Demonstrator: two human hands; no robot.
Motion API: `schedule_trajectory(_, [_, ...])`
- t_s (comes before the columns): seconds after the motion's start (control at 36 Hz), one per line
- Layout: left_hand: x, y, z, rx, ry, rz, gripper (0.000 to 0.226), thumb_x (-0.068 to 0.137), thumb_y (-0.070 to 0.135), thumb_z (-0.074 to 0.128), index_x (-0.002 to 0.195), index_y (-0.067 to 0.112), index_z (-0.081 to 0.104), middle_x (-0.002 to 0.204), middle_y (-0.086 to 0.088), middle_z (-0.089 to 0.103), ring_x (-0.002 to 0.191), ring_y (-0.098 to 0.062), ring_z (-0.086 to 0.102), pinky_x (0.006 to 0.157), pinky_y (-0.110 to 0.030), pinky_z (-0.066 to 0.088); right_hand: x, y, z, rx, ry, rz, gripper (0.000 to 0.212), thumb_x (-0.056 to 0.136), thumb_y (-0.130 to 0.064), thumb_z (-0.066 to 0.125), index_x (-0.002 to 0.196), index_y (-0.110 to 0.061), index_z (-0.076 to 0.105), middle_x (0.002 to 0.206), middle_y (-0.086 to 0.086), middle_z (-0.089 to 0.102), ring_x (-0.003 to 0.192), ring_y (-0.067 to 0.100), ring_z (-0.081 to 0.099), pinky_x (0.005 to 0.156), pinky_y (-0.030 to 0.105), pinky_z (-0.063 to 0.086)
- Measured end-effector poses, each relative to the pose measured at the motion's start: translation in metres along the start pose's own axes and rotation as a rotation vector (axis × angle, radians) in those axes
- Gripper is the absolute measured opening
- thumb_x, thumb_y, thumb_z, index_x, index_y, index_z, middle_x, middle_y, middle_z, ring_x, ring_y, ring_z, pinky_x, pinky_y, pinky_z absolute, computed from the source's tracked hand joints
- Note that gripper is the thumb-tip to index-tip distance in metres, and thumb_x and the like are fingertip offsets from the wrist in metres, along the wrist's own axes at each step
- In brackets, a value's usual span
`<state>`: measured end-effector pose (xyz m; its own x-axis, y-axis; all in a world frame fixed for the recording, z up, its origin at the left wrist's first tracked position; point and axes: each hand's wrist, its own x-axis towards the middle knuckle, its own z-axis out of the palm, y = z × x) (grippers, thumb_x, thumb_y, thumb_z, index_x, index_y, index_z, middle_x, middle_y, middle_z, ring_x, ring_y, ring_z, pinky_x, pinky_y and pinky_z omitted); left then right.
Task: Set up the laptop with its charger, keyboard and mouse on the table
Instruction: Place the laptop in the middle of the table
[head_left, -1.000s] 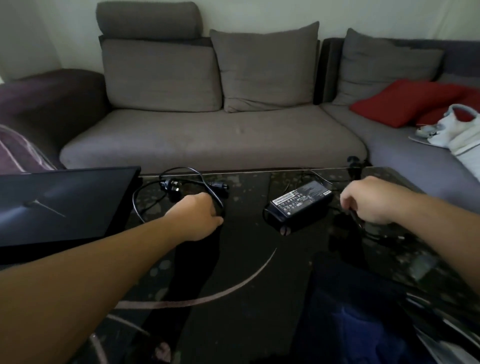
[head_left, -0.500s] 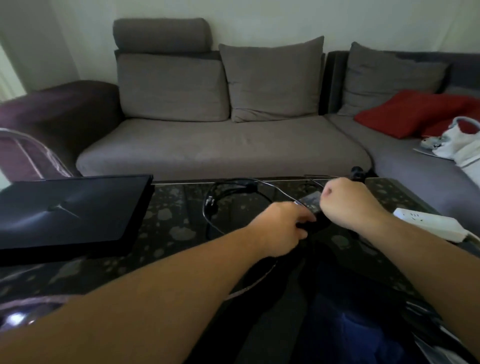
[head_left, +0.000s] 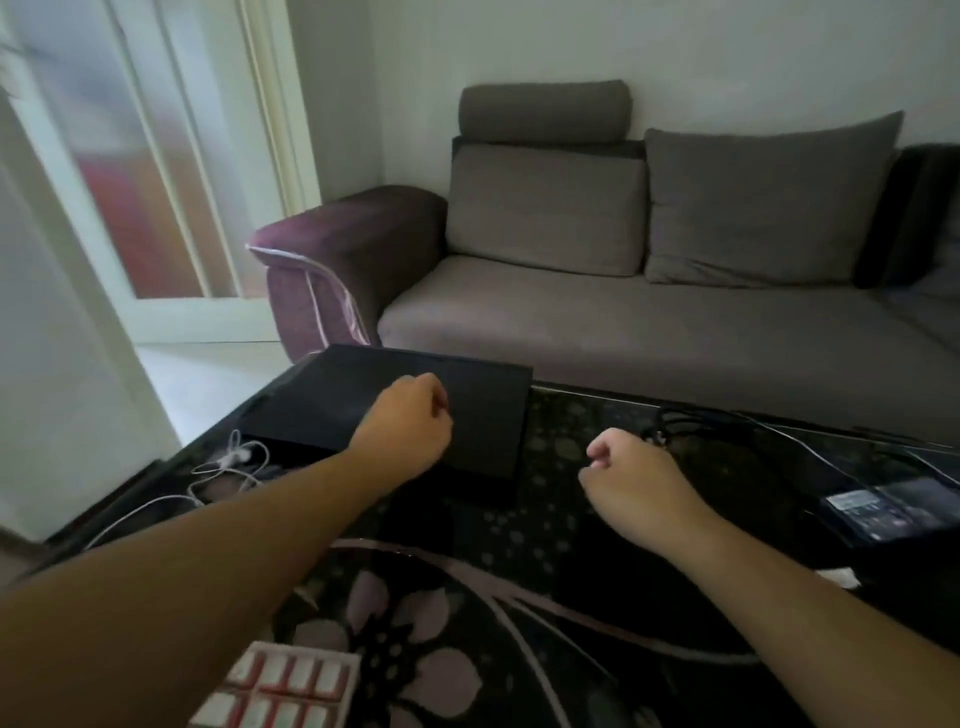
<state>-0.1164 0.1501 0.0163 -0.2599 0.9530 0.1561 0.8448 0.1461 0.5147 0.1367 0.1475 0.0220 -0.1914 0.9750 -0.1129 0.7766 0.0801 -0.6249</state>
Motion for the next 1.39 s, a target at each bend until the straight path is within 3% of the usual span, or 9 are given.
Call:
schedule_trajectory(0.14, [0.025, -0.11, -0.043, 0.235, 0.141, -0.224, 0.044, 0.1, 0.027, 0.057, 0.14, 0.009, 0.058, 0.14, -0.02, 0.058, 0.126, -0.041, 0.055, 0.107, -0.05, 0.045, 0.045, -0.051, 0.049, 0.146, -0.04, 0.093, 0.011, 0.106, -0.023, 0.056, 0.101, -0.014, 0.052, 0.088, -0.004, 0.052, 0.074, 0.009, 0.052, 0.056, 0.025, 0.038])
schedule_trajectory(0.31, [0.049, -0.174, -0.065, 0.141, 0.006, -0.457, 0.056, 0.102, 0.053, 0.056, 0.121, 0.001, 0.063, 0.111, -0.023, 0.07, 0.1, -0.04, 0.066, 0.094, -0.042, 0.052, 0.103, -0.078, 0.085, 0.356, -0.003, 0.327, 0.021, 0.103, -0.027, 0.063, 0.114, -0.012, 0.052, 0.116, 0.01, 0.053, 0.085, 0.022, 0.051, 0.082, 0.037, 0.046])
schedule_trajectory(0.42, [0.069, -0.166, -0.064, -0.041, -0.015, -0.45, 0.047, 0.093, 0.046, 0.076, 0.108, 0.007, 0.053, 0.111, -0.015, 0.058, 0.103, -0.035, 0.059, 0.087, -0.04, 0.047, 0.128, -0.087, 0.1, 0.487, 0.007, 0.394, 0.082, 0.087, -0.041, 0.079, 0.154, -0.012, 0.043, 0.152, 0.013, 0.047, 0.126, 0.038, 0.052, 0.092, 0.044, 0.044])
schedule_trajectory(0.53, [0.077, -0.161, -0.065, -0.147, -0.002, -0.487, 0.049, 0.091, 0.037, 0.081, 0.109, 0.004, 0.05, 0.113, -0.018, 0.057, 0.101, -0.034, 0.056, 0.084, -0.041, 0.047, 0.148, -0.075, 0.117, 0.583, 0.075, 0.413, 0.109, 0.05, -0.052, 0.084, 0.147, -0.015, 0.05, 0.144, 0.012, 0.054, 0.114, 0.04, 0.06, 0.098, 0.052, 0.054])
schedule_trajectory(0.86, [0.045, -0.079, -0.102, -0.384, 0.107, -0.439, 0.049, 0.087, 0.03, 0.083, 0.115, 0.005, 0.052, 0.112, -0.018, 0.057, 0.094, -0.033, 0.059, 0.079, -0.044, 0.046, 0.057, -0.046, 0.048, 0.775, 0.123, 0.372, 0.084, 0.093, -0.032, 0.08, 0.159, -0.019, 0.029, 0.148, 0.008, 0.052, 0.114, 0.026, 0.058, 0.095, 0.049, 0.055])
schedule_trajectory(1.0, [0.001, -0.019, -0.113, -0.452, 0.069, -0.356, 0.052, 0.086, 0.034, 0.084, 0.114, 0.004, 0.054, 0.105, -0.016, 0.059, 0.073, -0.023, 0.055, 0.064, -0.036, 0.045, -0.011, -0.017, 0.0, 0.83, 0.211, 0.356, 0.064, 0.095, -0.024, 0.079, 0.148, -0.019, 0.043, 0.135, 0.001, 0.06, 0.117, 0.024, 0.061, 0.094, 0.047, 0.054])
schedule_trajectory(1.08, [-0.028, 0.007, -0.112, -0.549, 0.011, -0.394, 0.06, 0.079, 0.034, 0.088, 0.121, 0.0, 0.061, 0.104, -0.02, 0.071, 0.082, -0.038, 0.073, 0.073, -0.046, 0.063, -0.052, 0.0, -0.032, 0.852, 0.235, 0.328, 0.032, 0.099, -0.016, 0.074, 0.12, -0.017, 0.05, 0.109, -0.004, 0.064, 0.092, 0.012, 0.062, 0.07, 0.031, 0.052])
schedule_trajectory(1.22, [-0.085, 0.043, -0.092, -0.656, -0.068, -0.445, 0.04, 0.084, 0.024, 0.078, 0.117, 0.003, 0.069, 0.098, -0.023, 0.075, 0.08, -0.041, 0.074, 0.07, -0.045, 0.063, -0.114, 0.031, -0.071, 0.802, 0.278, 0.354, 0.035, 0.097, -0.015, 0.076, 0.123, -0.021, 0.053, 0.119, 0.0, 0.064, 0.104, 0.02, 0.064, 0.089, 0.043, 0.055])
schedule_trajectory(1.39, [-0.134, 0.055, -0.05, -0.738, -0.181, -0.507, 0.025, 0.09, 0.016, 0.07, 0.112, 0.005, 0.071, 0.1, -0.025, 0.076, 0.085, -0.045, 0.075, 0.08, -0.056, 0.064, -0.166, 0.063, -0.081, 0.703, 0.343, 0.461, 0.077, 0.094, -0.017, 0.078, 0.159, -0.024, 0.038, 0.161, 0.008, 0.046, 0.146, 0.034, 0.045, 0.118, 0.059, 0.04])
